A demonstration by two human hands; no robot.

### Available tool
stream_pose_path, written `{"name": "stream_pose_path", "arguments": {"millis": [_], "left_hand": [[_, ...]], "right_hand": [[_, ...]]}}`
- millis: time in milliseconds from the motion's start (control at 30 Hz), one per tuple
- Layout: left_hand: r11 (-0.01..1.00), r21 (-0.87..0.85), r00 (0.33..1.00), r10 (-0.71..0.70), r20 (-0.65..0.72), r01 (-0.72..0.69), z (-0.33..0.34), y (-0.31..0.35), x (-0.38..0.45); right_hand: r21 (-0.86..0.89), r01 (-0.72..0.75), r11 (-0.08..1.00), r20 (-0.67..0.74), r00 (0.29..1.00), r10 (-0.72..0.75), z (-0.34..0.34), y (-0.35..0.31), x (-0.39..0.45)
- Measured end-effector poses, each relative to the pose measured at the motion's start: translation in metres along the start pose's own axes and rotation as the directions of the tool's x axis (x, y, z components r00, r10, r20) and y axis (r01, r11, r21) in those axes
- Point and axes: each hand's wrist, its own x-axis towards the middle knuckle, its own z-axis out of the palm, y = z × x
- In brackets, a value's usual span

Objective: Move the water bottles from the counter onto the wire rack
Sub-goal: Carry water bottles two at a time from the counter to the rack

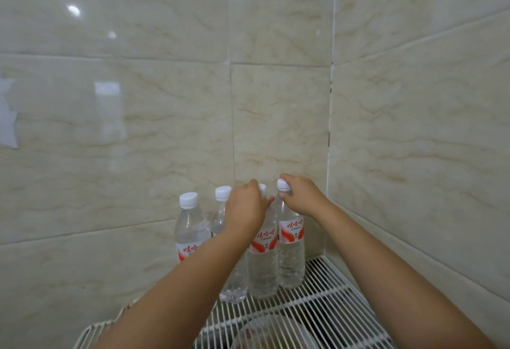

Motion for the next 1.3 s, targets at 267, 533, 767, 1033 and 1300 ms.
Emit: {"name": "stream_pose_path", "arguments": {"millis": [267, 533, 767, 1033, 1300], "left_hand": [[0.991, 0.023, 0.99, 0.133, 0.037, -0.134, -0.013, -0.003, -0.018], [0.919, 0.304, 0.968, 0.247, 0.05, -0.25, -0.074, -0.055, -0.063], [0.883, 0.468, 0.999, -0.04, -0.014, 0.041, -0.154, -0.139, -0.163], [0.721, 0.489, 0.854, -0.509, -0.106, 0.49, -0.233, -0.207, -0.35], [0.444, 0.563, 0.656, -0.711, -0.252, 0.697, -0.316, -0.254, -0.541]], "right_hand": [[0.077, -0.107, 0.991, 0.05, 0.993, 0.104, 0.012, -0.004, -0.026], [-0.175, -0.072, 0.982, -0.243, 0.97, 0.028, 0.016, -0.061, -0.075], [-0.15, 0.344, 0.927, -0.195, 0.909, -0.369, 0.052, -0.176, -0.126], [0.04, 0.618, 0.785, 0.026, 0.785, -0.619, 0.134, -0.306, -0.241], [0.206, 0.752, 0.626, 0.231, 0.584, -0.778, 0.205, -0.429, -0.385]]}}
